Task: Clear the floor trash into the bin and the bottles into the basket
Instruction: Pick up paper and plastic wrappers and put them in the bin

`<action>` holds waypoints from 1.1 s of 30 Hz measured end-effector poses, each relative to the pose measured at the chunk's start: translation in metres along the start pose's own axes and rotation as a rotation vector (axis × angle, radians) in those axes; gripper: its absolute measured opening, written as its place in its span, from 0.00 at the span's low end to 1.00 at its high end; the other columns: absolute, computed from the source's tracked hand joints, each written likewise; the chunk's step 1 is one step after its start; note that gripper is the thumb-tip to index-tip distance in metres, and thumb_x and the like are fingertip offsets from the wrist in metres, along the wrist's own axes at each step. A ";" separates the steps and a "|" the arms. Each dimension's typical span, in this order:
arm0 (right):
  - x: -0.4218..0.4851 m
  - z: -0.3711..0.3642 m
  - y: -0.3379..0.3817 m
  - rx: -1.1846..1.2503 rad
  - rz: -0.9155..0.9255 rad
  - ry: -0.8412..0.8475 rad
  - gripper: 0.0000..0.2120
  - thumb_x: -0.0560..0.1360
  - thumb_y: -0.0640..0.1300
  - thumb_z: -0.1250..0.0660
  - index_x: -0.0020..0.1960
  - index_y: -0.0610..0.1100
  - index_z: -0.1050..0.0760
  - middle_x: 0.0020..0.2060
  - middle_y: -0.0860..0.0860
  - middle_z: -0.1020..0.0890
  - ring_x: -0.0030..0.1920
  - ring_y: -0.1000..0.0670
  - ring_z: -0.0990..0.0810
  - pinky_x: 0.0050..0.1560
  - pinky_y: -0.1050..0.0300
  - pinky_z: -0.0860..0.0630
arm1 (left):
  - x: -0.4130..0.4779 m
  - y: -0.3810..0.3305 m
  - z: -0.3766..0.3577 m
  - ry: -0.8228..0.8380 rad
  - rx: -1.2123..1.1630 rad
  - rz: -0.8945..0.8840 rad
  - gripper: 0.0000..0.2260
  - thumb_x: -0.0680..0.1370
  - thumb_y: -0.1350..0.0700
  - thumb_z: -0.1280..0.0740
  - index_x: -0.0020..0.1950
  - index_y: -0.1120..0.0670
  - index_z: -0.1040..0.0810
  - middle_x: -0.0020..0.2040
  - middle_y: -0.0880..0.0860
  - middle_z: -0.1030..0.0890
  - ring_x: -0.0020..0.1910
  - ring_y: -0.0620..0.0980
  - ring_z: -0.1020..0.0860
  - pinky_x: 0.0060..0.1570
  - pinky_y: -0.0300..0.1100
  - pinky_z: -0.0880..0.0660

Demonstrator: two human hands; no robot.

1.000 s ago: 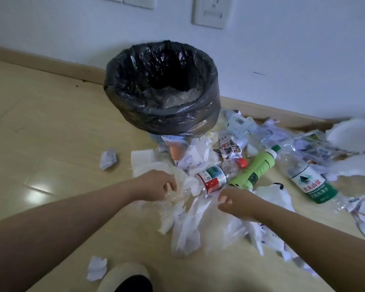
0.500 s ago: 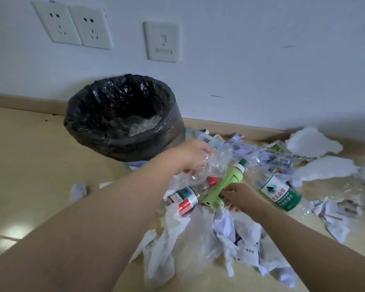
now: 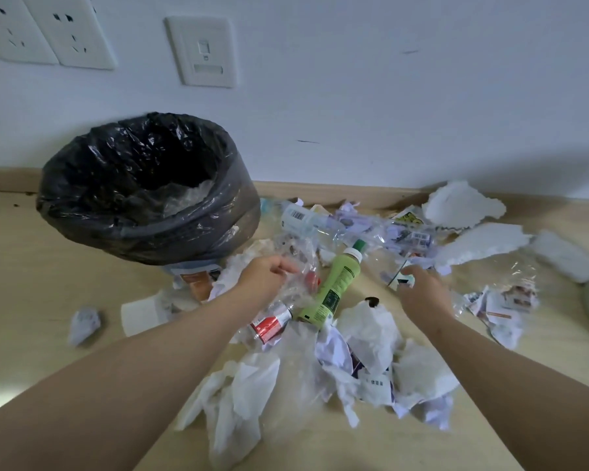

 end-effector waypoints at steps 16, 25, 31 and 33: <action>0.035 0.045 -0.105 -0.162 -0.135 -0.113 0.17 0.76 0.40 0.41 0.65 0.45 0.28 0.67 0.45 0.33 0.66 0.41 0.34 0.62 0.49 0.33 | 0.020 -0.019 -0.058 0.008 -0.320 0.130 0.10 0.76 0.70 0.37 0.47 0.56 0.21 0.42 0.54 0.23 0.33 0.49 0.25 0.32 0.37 0.25; 0.072 0.050 -0.134 -0.095 -0.249 -0.168 0.26 0.75 0.43 0.39 0.73 0.46 0.39 0.75 0.46 0.45 0.74 0.40 0.44 0.72 0.44 0.43 | 0.024 0.007 -0.076 0.080 -0.597 0.307 0.13 0.75 0.73 0.39 0.45 0.56 0.24 0.37 0.54 0.25 0.30 0.50 0.30 0.25 0.35 0.32; 0.094 0.035 -0.146 -0.108 -0.290 -0.073 0.32 0.76 0.45 0.38 0.76 0.47 0.48 0.77 0.46 0.54 0.76 0.41 0.50 0.73 0.42 0.46 | 0.028 0.009 -0.090 0.119 -0.699 0.372 0.11 0.75 0.72 0.38 0.43 0.58 0.23 0.32 0.56 0.24 0.26 0.50 0.29 0.23 0.34 0.30; 0.100 0.028 -0.153 -0.070 -0.335 -0.025 0.33 0.76 0.43 0.39 0.76 0.49 0.51 0.77 0.47 0.55 0.75 0.40 0.49 0.72 0.40 0.45 | 0.031 0.013 -0.095 0.141 -0.719 0.393 0.10 0.75 0.71 0.38 0.43 0.57 0.23 0.29 0.56 0.23 0.24 0.49 0.28 0.25 0.35 0.29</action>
Point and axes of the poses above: each hand's wrist, its own x-axis towards the middle knuckle, its own z-axis out of the back of the hand, y = z × x, the point moved 8 cm from there along x, towards the middle knuckle
